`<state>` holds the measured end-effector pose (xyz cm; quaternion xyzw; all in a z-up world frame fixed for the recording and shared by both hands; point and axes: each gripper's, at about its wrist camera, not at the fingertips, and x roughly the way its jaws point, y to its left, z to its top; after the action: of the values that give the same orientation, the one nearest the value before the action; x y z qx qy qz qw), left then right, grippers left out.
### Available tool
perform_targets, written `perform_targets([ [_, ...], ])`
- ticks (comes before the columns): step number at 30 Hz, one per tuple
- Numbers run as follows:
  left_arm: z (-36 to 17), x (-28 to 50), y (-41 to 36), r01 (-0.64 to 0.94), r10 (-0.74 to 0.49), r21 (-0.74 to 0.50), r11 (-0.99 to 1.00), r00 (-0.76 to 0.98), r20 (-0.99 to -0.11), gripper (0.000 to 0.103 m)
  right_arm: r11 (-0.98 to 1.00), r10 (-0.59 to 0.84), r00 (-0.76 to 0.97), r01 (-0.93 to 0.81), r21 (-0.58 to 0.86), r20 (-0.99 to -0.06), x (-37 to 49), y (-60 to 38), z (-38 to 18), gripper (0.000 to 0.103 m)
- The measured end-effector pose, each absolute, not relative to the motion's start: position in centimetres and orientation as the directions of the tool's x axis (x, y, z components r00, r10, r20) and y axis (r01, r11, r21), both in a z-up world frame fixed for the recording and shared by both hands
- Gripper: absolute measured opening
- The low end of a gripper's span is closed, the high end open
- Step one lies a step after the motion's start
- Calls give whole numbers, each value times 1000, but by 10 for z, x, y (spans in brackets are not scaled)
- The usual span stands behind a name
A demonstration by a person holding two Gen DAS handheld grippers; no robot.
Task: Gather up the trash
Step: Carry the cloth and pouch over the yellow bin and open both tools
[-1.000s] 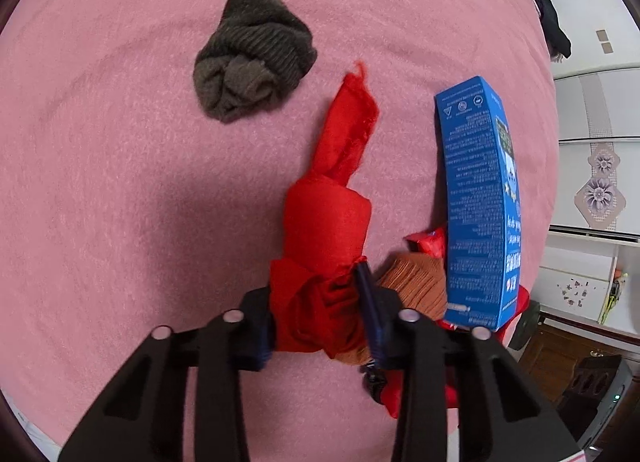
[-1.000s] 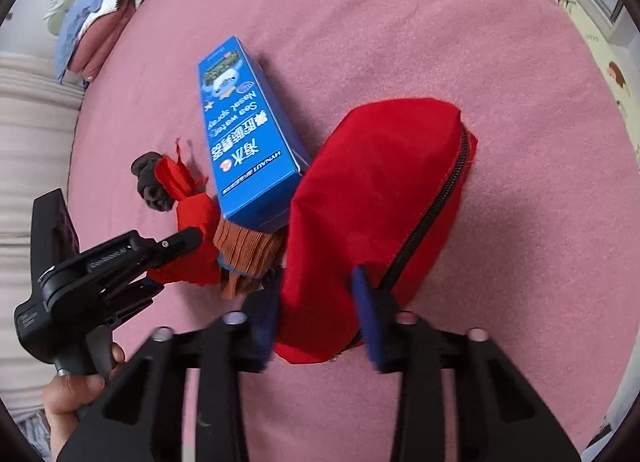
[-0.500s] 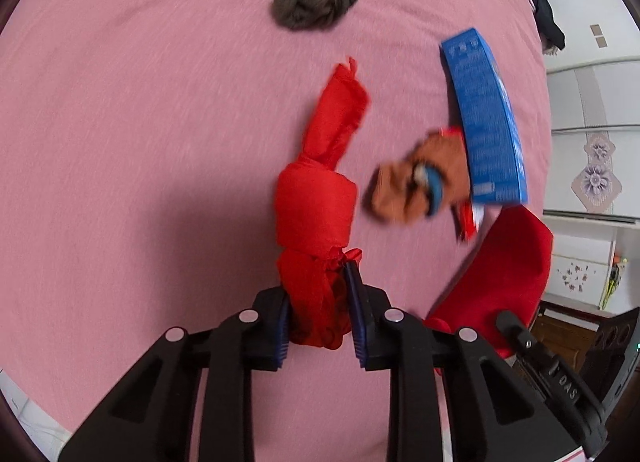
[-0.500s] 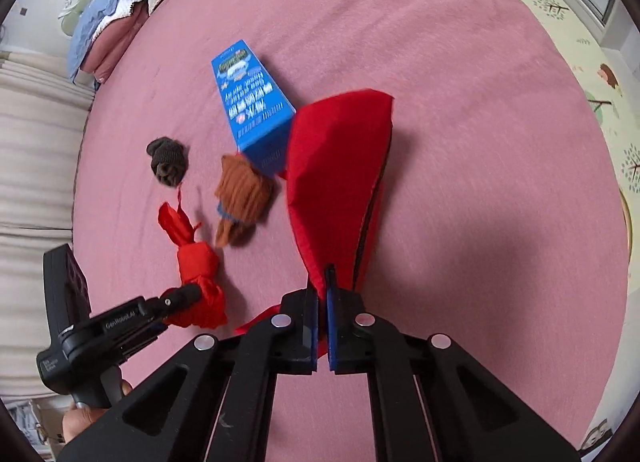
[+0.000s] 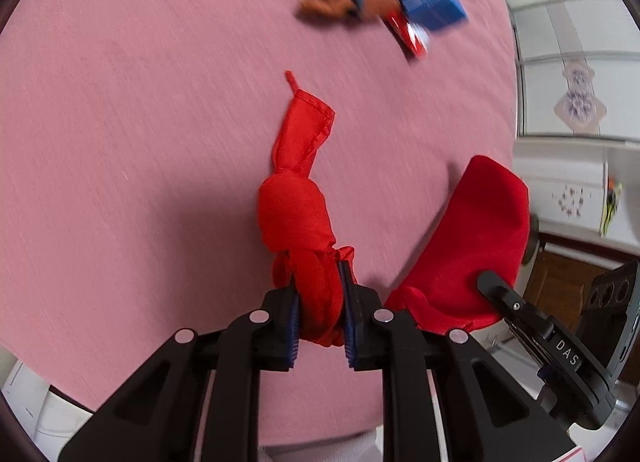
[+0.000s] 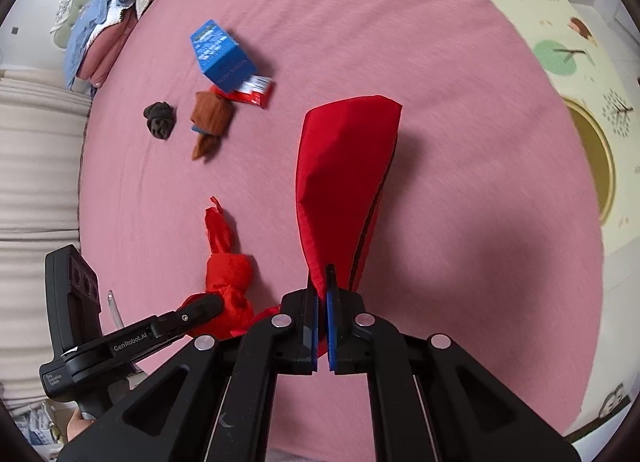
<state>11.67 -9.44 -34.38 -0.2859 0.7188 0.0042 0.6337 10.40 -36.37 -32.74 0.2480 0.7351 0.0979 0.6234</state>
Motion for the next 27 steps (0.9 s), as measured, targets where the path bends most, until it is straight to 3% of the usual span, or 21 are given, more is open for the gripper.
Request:
perform_targets([
  [27,-315,144,-398,64,-413,-427,902,-164,-896,17,792,428,59,457,406,-902,46,-594,-299,3],
])
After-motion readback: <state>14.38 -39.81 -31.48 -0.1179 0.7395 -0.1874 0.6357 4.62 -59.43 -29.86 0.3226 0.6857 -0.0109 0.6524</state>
